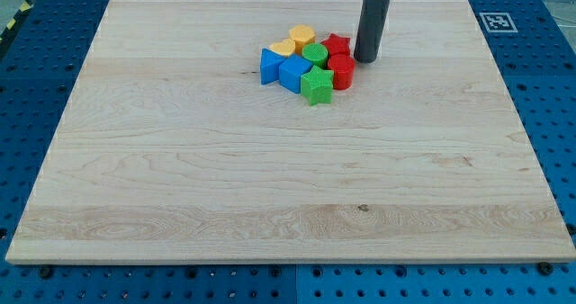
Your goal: Separate the red blocks from the group of blocks
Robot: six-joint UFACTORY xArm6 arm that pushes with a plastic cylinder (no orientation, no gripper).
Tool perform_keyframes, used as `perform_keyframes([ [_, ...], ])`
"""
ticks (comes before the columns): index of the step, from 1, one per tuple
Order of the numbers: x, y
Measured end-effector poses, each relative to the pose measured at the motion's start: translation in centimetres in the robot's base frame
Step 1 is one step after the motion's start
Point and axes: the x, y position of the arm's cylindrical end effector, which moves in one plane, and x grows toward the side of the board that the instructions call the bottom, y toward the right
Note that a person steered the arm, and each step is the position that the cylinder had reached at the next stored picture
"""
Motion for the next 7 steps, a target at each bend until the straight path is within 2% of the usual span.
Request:
perform_keyframes([
  [2,-5.5,0.8],
  [3,-7.1,-2.6],
  [4,-7.2,-7.4],
  [5,-7.0,-8.6],
  [7,-4.7,-5.5],
])
